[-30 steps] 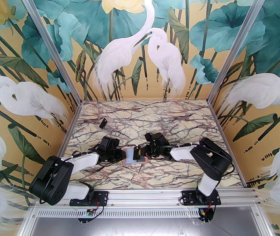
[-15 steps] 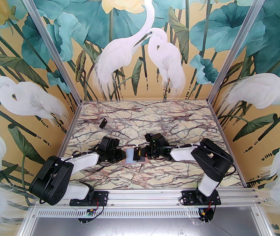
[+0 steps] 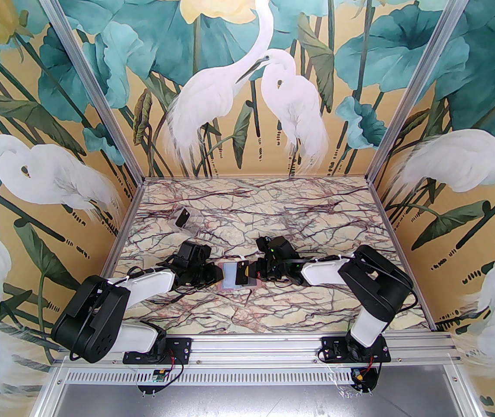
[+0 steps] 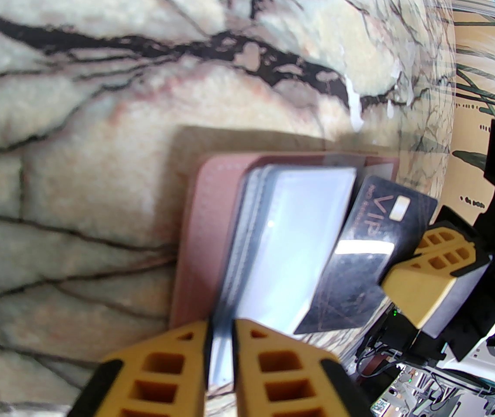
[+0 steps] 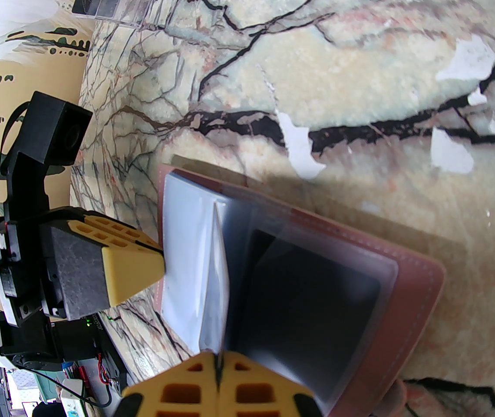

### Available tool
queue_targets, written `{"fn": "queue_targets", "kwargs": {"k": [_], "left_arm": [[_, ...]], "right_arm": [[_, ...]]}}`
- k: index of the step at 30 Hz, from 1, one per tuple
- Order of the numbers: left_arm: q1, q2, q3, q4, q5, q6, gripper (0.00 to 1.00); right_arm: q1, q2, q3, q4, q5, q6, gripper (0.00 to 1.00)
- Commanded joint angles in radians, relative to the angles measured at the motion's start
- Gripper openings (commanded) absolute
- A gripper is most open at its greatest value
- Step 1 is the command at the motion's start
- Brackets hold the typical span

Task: Put the credit cards into the card holder

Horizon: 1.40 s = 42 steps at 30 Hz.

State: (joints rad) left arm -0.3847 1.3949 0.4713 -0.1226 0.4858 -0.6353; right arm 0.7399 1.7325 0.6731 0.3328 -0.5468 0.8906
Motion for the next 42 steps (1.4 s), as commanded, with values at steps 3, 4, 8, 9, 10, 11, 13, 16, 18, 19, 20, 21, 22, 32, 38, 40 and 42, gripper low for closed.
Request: {"fn": "queue_targets", "kwargs": {"k": [3,4,8,9,10,11,13,16,18,19,20,21,22,32,38,40,42], "left_arm": [[-0.008,-0.005,-0.027,-0.032,-0.055,-0.013,0.19],[-0.008,-0.004,-0.027,-0.032,-0.055,-0.014,0.19],[-0.009,-0.004,-0.023,-0.034,-0.055,-0.012,0.19],[-0.008,-0.004,-0.024,-0.034,-0.055,-0.011,0.19],[-0.008,-0.004,-0.025,-0.035,-0.055,-0.011,0.19],[-0.008,-0.004,-0.024,-0.035,-0.056,-0.011,0.19],[-0.008,-0.003,-0.024,-0.034,-0.055,-0.011,0.19],[-0.008,-0.002,-0.025,-0.034,-0.058,-0.012,0.19],[-0.009,-0.001,-0.023,-0.034,-0.058,-0.012,0.19],[-0.008,-0.002,-0.022,-0.034,-0.056,-0.011,0.19],[-0.009,-0.002,-0.022,-0.035,-0.056,-0.011,0.19],[-0.008,-0.002,-0.022,-0.035,-0.056,-0.011,0.19],[-0.009,-0.003,-0.024,-0.035,-0.056,-0.011,0.19],[-0.008,0.004,-0.022,-0.034,-0.060,-0.012,0.19],[-0.008,0.004,-0.020,-0.035,-0.059,-0.012,0.19],[-0.009,0.008,-0.020,-0.035,-0.059,-0.012,0.19],[-0.008,0.009,-0.019,-0.034,-0.059,-0.013,0.19]], "right_arm": [[0.006,0.018,0.018,-0.054,-0.013,-0.002,0.00],[0.006,0.023,0.019,-0.050,-0.016,-0.001,0.00],[0.007,0.028,0.024,-0.049,-0.022,-0.002,0.00],[0.007,0.029,0.025,-0.049,-0.026,-0.003,0.00],[0.007,0.030,0.025,-0.048,-0.029,-0.004,0.00],[0.007,0.032,0.025,-0.047,-0.030,-0.003,0.00],[0.007,0.037,0.028,-0.049,-0.032,-0.004,0.00],[0.007,0.044,0.036,-0.054,-0.036,-0.004,0.00],[0.007,0.048,0.039,-0.060,-0.039,-0.004,0.00],[0.007,0.047,0.040,-0.060,-0.036,-0.003,0.00],[0.007,0.046,0.038,-0.060,-0.036,-0.003,0.00],[0.007,0.047,0.038,-0.060,-0.036,-0.003,0.00],[0.008,0.046,0.039,-0.062,-0.036,-0.004,0.00],[0.007,0.060,0.056,-0.085,-0.039,-0.008,0.00],[0.008,0.072,0.065,-0.092,-0.041,-0.009,0.00],[0.007,0.076,0.070,-0.094,-0.041,-0.010,0.00],[0.007,0.079,0.071,-0.095,-0.043,-0.009,0.00]]}}
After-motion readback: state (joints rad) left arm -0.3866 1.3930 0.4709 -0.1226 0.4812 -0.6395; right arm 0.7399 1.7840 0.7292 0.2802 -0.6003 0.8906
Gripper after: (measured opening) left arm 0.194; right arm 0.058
